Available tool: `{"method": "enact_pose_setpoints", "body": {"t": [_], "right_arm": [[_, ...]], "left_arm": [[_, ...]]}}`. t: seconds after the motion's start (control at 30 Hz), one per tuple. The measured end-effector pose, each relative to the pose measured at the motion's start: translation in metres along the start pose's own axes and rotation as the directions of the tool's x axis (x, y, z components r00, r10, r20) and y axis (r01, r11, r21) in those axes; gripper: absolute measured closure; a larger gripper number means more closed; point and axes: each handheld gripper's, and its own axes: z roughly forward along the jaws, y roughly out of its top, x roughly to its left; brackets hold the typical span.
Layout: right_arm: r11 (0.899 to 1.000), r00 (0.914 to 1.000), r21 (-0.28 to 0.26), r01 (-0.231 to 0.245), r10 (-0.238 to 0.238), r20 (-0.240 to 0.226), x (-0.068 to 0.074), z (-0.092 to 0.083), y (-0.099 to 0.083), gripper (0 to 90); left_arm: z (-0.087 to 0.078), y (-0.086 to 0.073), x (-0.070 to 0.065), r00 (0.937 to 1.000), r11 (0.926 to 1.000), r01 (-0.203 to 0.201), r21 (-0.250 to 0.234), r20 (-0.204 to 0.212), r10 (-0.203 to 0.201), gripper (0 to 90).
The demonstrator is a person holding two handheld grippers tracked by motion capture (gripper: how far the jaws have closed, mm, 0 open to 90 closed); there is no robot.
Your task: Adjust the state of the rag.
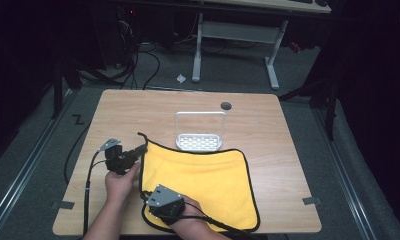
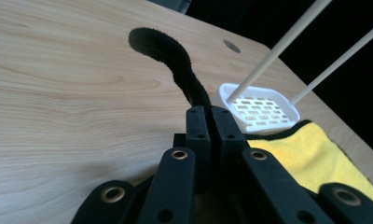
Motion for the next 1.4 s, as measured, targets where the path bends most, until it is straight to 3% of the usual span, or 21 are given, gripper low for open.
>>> {"method": "enact_pose_setpoints", "body": {"t": [0.1,0.3,0.43,0.5,0.6,0.7,0.87,0.97,1.13,1.4], "right_arm": [[1.0,0.9996,-0.013,0.019,-0.019,-0.021,0.009,0.009,0.012,83.1],[0.997,0.9955,-0.055,0.06,-0.064,-0.07,0.028,0.026,0.041,83.1],[0.995,0.994,-0.074,0.07,-0.076,-0.078,0.034,0.03,0.051,83.1],[0.995,0.9942,-0.072,0.072,-0.078,-0.074,0.033,0.03,0.052,83.1],[0.995,0.9953,-0.07,0.074,-0.078,-0.058,0.031,0.026,0.048,83.1],[0.995,0.9967,-0.069,0.067,-0.07,-0.042,0.024,0.017,0.04,83.0],[0.997,0.9993,-0.064,0.036,-0.036,-0.011,0.009,0.0,0.024,83.1],[0.997,0.9997,-0.069,0.023,-0.023,0.001,0.003,-0.008,0.018,83.1],[0.997,0.9997,-0.072,0.017,-0.016,0.019,-0.006,-0.022,0.006,83.1],[0.999,0.9984,-0.041,-0.01,0.013,0.056,-0.025,-0.039,-0.019,83.0]], "left_arm": [[-0.018,0.004,0.007,0.9997,0.9995,0.014,-0.029,-0.019,-0.014,86.7],[-0.058,0.017,0.019,0.9979,0.9967,-0.008,-0.081,-0.065,0.003,86.7],[-0.065,0.02,0.021,0.9964,0.9964,-0.009,-0.085,-0.085,0.002,86.7],[-0.061,0.02,0.019,0.996,0.9964,0.003,-0.085,-0.089,-0.01,86.7],[-0.054,0.019,0.011,0.995,0.9971,-0.024,-0.072,-0.098,0.017,86.6],[-0.042,0.018,-0.001,0.9937,0.9969,-0.046,-0.063,-0.105,0.039,86.6],[-0.027,0.015,-0.012,0.9938,0.9972,-0.047,-0.059,-0.104,0.04,86.6],[-0.019,0.015,-0.022,0.9906,0.9951,-0.087,-0.046,-0.11,0.081,86.5],[-0.005,0.013,-0.037,0.9872,0.9928,-0.116,-0.031,-0.114,0.112,86.5],[0.018,0.009,-0.058,0.9877,0.9925,-0.122,-0.012,-0.1,0.12,86.5]]}}
